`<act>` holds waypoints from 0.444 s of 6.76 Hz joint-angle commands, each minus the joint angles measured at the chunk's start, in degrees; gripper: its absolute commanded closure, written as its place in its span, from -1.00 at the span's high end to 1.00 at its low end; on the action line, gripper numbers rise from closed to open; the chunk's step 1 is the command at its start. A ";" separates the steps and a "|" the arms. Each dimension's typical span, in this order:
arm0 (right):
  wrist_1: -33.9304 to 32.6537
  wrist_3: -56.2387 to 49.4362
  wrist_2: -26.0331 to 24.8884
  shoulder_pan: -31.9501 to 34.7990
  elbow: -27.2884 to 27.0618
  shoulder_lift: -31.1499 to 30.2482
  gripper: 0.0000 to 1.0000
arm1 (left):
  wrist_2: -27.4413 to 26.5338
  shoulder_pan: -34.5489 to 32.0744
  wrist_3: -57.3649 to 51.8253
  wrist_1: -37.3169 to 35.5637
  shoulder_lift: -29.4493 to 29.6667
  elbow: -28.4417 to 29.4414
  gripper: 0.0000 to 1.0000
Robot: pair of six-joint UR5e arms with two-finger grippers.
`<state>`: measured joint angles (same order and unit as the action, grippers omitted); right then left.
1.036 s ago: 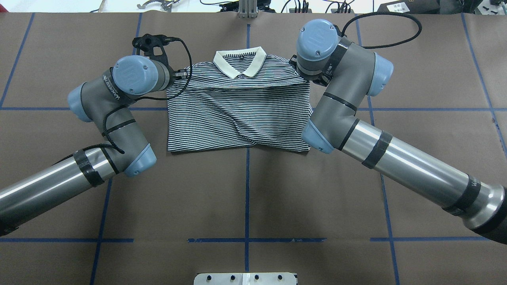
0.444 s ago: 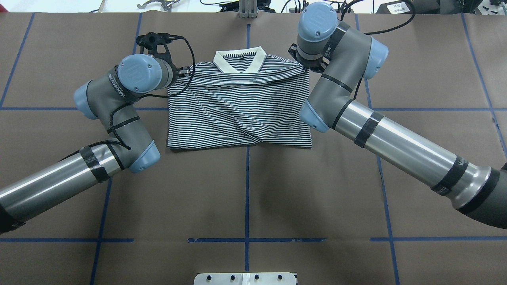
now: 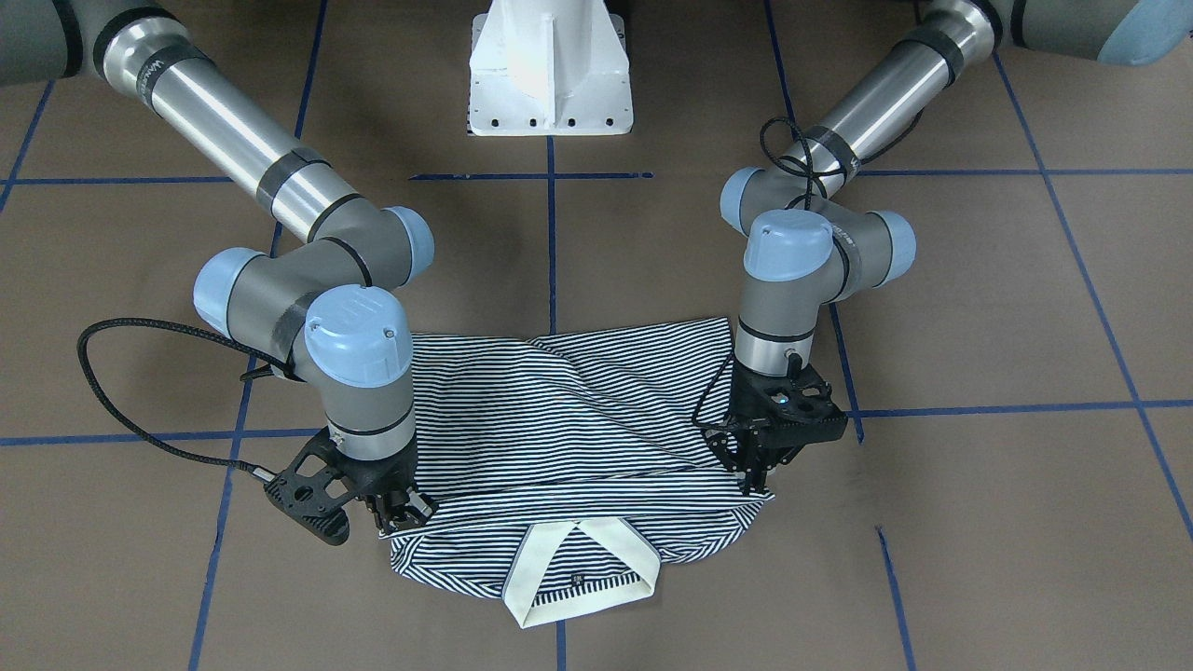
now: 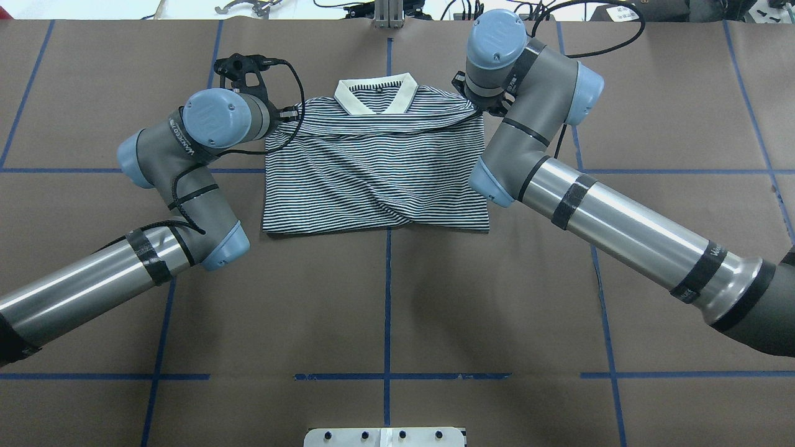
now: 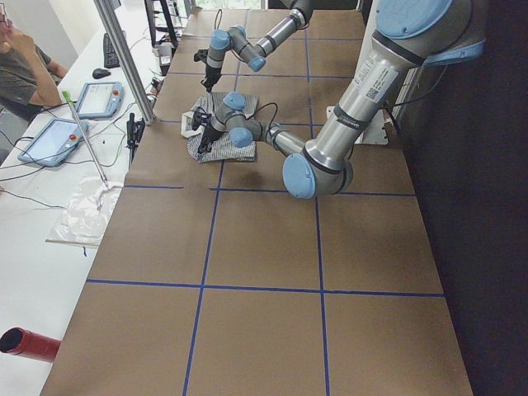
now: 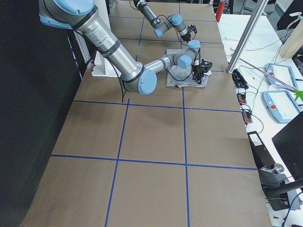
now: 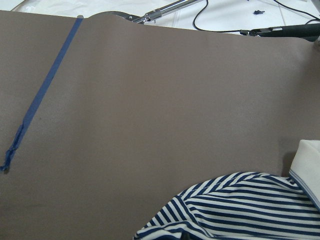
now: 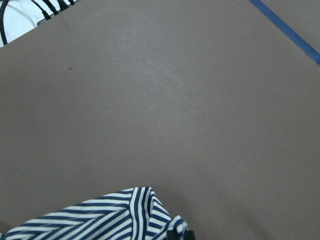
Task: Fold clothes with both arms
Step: 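Release the hem with both grippers near the collar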
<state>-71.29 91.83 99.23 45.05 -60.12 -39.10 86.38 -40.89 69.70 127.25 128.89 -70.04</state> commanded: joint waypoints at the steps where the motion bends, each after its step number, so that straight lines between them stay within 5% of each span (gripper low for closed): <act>1: 0.45 0.28 0.08 0.30 -2.09 -0.44 0.39 | 3.76 -0.59 -0.09 5.70 -0.65 -0.09 0.21; 3: 0.01 0.98 4.36 0.05 -18.34 -11.79 0.55 | 7.48 -1.64 0.26 5.73 -3.53 -6.04 0.24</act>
<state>-71.14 92.33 101.37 45.50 -69.13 -44.03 92.49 -42.26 69.79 132.64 127.16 -73.29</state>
